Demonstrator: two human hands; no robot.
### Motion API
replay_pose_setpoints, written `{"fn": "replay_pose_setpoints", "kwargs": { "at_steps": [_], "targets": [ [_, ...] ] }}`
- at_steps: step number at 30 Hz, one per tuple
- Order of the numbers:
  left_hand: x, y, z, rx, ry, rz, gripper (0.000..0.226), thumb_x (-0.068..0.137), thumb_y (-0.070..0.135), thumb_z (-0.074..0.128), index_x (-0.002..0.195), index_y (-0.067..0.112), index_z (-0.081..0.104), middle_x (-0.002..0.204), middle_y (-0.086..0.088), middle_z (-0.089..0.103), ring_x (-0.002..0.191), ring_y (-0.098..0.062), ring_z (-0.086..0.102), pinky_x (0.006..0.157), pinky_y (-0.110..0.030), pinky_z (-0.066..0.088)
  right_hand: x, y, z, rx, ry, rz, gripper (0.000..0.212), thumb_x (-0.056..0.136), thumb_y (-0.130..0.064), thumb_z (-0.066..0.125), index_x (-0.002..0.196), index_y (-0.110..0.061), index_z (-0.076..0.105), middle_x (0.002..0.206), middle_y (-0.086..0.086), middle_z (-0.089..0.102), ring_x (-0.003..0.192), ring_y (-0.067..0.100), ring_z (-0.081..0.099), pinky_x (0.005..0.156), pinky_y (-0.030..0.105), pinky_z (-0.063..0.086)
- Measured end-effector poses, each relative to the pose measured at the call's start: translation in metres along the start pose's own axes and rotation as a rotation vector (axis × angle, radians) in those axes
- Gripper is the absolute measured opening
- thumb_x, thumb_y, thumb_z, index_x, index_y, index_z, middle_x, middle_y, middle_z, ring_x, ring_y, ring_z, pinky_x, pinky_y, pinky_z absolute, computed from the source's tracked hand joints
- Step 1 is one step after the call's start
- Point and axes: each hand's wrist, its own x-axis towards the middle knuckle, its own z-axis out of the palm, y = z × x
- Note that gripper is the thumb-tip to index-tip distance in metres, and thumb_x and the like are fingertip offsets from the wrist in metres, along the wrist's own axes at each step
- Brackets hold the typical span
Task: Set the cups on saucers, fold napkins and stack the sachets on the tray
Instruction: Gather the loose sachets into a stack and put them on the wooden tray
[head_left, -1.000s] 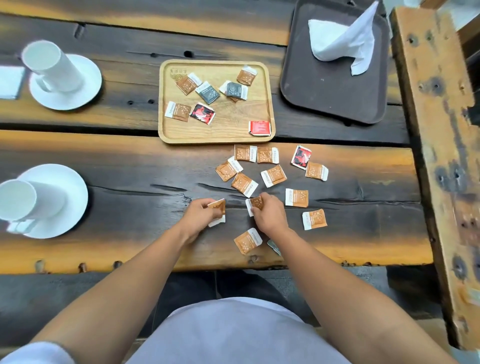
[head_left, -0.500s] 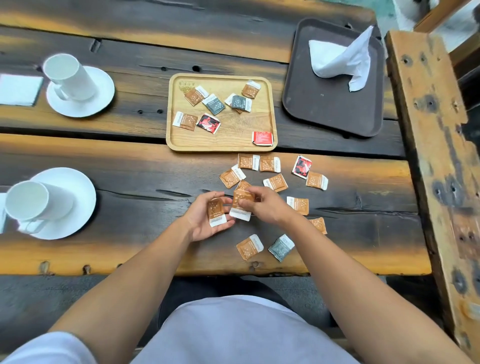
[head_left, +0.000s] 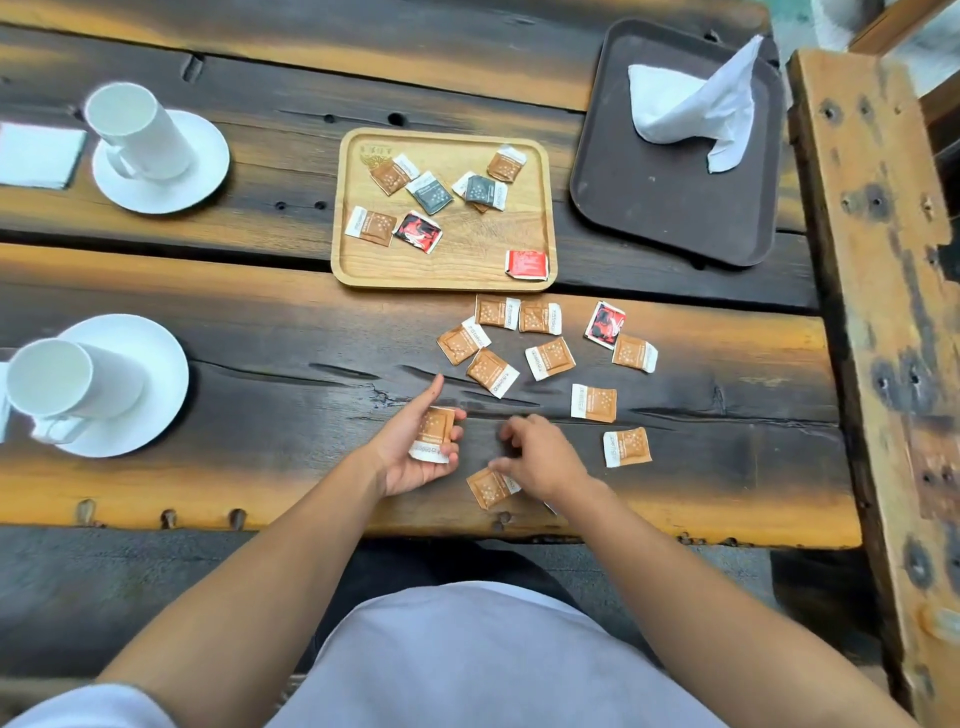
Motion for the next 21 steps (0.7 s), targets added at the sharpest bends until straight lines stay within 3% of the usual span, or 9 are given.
{"fn": "replay_pose_setpoints", "kwargs": {
  "at_steps": [3, 8, 12, 15, 18, 21],
  "targets": [
    [0.003, -0.011, -0.004, -0.009, 0.038, 0.02, 0.047, 0.08, 0.057, 0.07, 0.088, 0.011, 0.062, 0.069, -0.005, 0.058, 0.047, -0.014, 0.052, 0.048, -0.026, 0.051, -0.014, 0.015, 0.026, -0.14, -0.032, -0.072, 0.048, 0.074, -0.034, 0.079, 0.116, -0.032, 0.055, 0.115, -0.001, 0.04, 0.111, 0.021, 0.04, 0.088, 0.038, 0.047],
    [0.003, -0.02, -0.004, -0.027, 0.06, 0.018, 0.052, 0.079, 0.062, 0.067, 0.088, 0.01, 0.065, 0.075, -0.007, 0.06, 0.053, -0.018, 0.057, 0.053, -0.03, 0.055, -0.015, 0.015, 0.039, -0.336, 0.054, -0.211, 0.044, 0.076, -0.019, 0.075, 0.109, -0.032, 0.049, 0.116, 0.002, 0.036, 0.108, 0.024, 0.034, 0.076, 0.034, 0.043],
    [0.002, -0.022, -0.004, 0.001, 0.094, 0.058, 0.058, 0.078, 0.063, 0.067, 0.097, 0.008, 0.068, 0.088, -0.01, 0.07, 0.067, -0.023, 0.067, 0.068, -0.037, 0.06, -0.01, 0.01, 0.036, -0.233, 0.048, -0.135, 0.024, 0.081, -0.01, 0.066, 0.096, -0.023, 0.051, 0.108, 0.003, 0.053, 0.107, 0.026, 0.045, 0.078, 0.034, 0.042],
    [0.0, -0.023, -0.004, 0.013, 0.124, 0.078, 0.06, 0.077, 0.061, 0.068, 0.104, 0.007, 0.068, 0.096, -0.011, 0.073, 0.074, -0.025, 0.07, 0.072, -0.037, 0.06, -0.006, 0.012, 0.024, -0.084, 0.006, -0.018, 0.022, 0.084, -0.006, 0.053, 0.101, -0.021, 0.055, 0.104, 0.006, 0.062, 0.1, 0.03, 0.057, 0.08, 0.038, 0.05],
    [-0.002, -0.024, -0.004, 0.004, 0.147, 0.103, 0.058, 0.079, 0.058, 0.068, 0.107, 0.007, 0.066, 0.096, -0.011, 0.072, 0.075, -0.024, 0.069, 0.071, -0.036, 0.06, -0.009, 0.015, 0.021, -0.193, -0.012, -0.079, 0.018, 0.09, -0.018, 0.058, 0.108, -0.019, 0.057, 0.113, 0.006, 0.055, 0.11, 0.029, 0.052, 0.086, 0.037, 0.047],
    [-0.003, -0.026, -0.006, -0.021, 0.174, 0.124, 0.056, 0.08, 0.057, 0.068, 0.107, 0.008, 0.065, 0.097, -0.011, 0.07, 0.078, -0.023, 0.067, 0.072, -0.036, 0.058, -0.017, 0.011, 0.03, -0.266, 0.006, -0.11, 0.041, 0.086, -0.034, 0.068, 0.119, -0.018, 0.05, 0.123, 0.004, 0.046, 0.117, 0.027, 0.043, 0.091, 0.04, 0.045]
  ]
}}
